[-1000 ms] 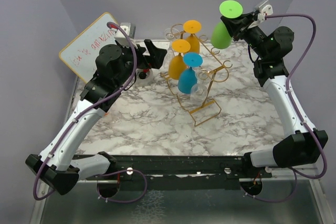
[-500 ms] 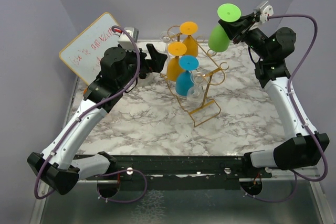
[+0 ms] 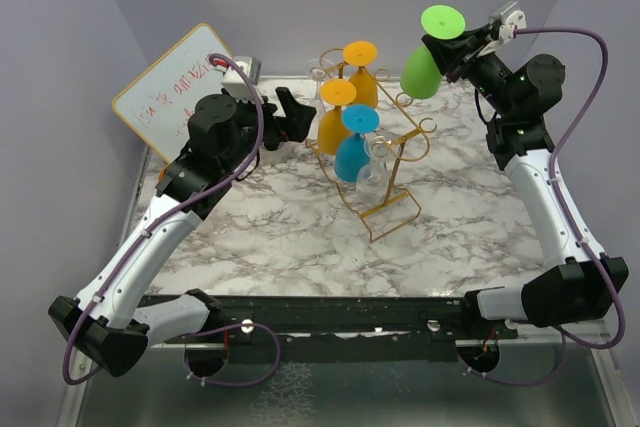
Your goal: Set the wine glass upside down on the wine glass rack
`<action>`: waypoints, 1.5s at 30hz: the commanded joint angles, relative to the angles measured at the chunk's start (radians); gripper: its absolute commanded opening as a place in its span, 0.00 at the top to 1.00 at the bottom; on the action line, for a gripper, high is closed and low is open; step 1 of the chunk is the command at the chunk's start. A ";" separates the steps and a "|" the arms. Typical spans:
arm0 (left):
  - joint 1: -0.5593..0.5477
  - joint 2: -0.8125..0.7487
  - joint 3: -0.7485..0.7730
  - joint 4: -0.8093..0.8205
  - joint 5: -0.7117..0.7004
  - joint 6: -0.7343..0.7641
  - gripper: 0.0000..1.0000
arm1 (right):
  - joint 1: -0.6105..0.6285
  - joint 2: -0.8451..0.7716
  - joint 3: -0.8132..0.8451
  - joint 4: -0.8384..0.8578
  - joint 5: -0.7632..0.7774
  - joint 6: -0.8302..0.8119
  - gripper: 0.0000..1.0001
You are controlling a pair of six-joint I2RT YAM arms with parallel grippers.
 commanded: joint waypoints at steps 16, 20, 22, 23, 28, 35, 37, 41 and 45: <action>0.006 -0.025 -0.021 -0.008 -0.034 0.014 0.01 | -0.007 -0.066 -0.054 0.053 0.072 0.015 0.99; 0.005 -0.026 -0.021 -0.009 -0.034 0.014 0.01 | -0.007 -0.038 -0.063 0.040 0.131 -0.045 0.99; 0.005 -0.028 -0.021 -0.009 -0.033 0.014 0.01 | -0.008 -0.012 -0.062 0.033 0.164 -0.098 0.99; 0.005 -0.028 -0.021 -0.009 -0.033 0.014 0.01 | -0.008 0.004 -0.062 0.031 0.173 -0.117 0.99; 0.005 -0.025 -0.018 -0.008 -0.030 0.013 0.01 | -0.008 0.096 -0.029 -0.027 0.062 -0.242 0.99; 0.005 -0.014 -0.018 -0.008 -0.025 0.010 0.01 | -0.007 0.175 -0.027 -0.051 -0.261 -0.404 0.99; 0.005 -0.008 -0.015 -0.008 -0.024 0.008 0.01 | -0.006 0.200 -0.006 -0.084 -0.338 -0.441 0.99; 0.005 0.001 -0.012 -0.007 -0.022 0.009 0.01 | -0.007 0.259 0.042 -0.140 -0.467 -0.490 0.99; 0.005 0.006 -0.008 -0.009 -0.023 0.010 0.01 | -0.007 0.294 0.052 -0.129 -0.527 -0.502 0.99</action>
